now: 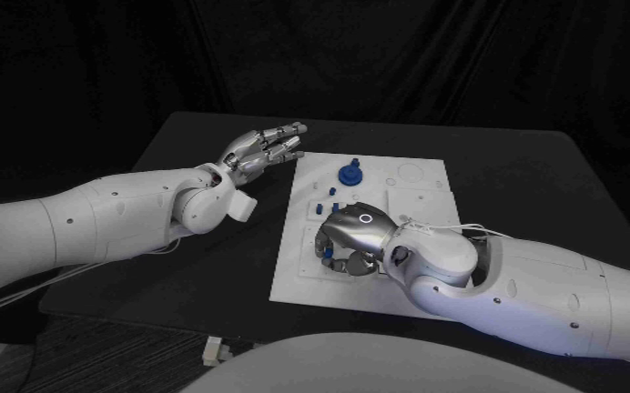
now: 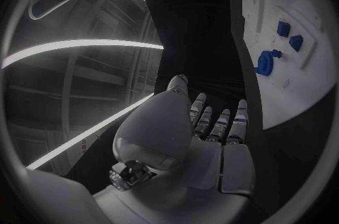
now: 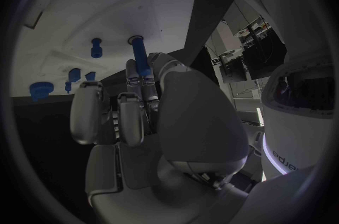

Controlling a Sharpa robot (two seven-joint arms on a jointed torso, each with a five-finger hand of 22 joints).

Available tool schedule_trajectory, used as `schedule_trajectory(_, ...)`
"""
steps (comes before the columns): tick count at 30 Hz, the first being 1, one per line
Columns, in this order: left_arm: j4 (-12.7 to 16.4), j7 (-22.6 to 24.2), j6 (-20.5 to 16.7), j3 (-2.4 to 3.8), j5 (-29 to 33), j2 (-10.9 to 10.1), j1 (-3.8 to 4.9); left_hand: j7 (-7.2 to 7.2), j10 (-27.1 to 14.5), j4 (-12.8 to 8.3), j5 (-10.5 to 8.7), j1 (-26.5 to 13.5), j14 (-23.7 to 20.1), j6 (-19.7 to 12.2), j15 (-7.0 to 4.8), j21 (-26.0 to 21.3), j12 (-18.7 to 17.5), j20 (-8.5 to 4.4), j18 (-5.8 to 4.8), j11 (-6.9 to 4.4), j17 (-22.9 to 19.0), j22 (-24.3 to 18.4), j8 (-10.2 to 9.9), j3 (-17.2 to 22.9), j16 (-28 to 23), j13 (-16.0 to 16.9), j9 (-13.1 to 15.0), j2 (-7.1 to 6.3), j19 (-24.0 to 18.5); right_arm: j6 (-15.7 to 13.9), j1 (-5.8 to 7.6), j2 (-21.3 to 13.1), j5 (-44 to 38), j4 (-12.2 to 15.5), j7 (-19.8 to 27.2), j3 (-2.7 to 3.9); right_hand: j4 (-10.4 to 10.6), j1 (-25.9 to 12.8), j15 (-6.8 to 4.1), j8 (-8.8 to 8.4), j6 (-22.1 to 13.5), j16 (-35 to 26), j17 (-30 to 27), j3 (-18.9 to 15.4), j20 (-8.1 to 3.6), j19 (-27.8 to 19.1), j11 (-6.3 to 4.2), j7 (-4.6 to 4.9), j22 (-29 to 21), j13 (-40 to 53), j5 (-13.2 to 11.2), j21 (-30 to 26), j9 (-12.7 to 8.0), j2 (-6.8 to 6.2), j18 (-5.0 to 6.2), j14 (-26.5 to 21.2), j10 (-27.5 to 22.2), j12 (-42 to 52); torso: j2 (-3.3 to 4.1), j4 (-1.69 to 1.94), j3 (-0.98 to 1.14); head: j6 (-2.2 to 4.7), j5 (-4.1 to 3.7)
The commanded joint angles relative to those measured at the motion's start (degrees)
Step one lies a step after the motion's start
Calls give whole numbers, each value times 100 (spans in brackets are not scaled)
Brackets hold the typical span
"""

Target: Assemble the parts on the task board

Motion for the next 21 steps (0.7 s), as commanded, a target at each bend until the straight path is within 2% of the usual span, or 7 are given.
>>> schedule_trajectory(1,5,70,73,6,35,13,-11,14,0,-11,21,63,48,33,2,33,-4,-10,-59,53,7,-6,20,9,32,8,8,3,34,155,-28,-17,-51,14,-43,-5,-63,45,-31,1,-24,-32,12,32,-17,-38,-86,19,1027,6,7,-24,9,-2,-36,237,64,11,-1,-1,1,-1,10)
schedule_trajectory(21,-9,48,99,6,35,32,-26,17,-3,-13,30,78,48,34,6,33,-10,-10,-75,53,7,-14,19,14,35,7,6,4,41,286,-35,-81,-175,47,-163,-5,-87,54,-29,-14,-46,-45,-15,40,-15,-53,-84,24,1019,11,-9,-49,15,4,-31,226,58,7,-2,-3,0,-1,-7)
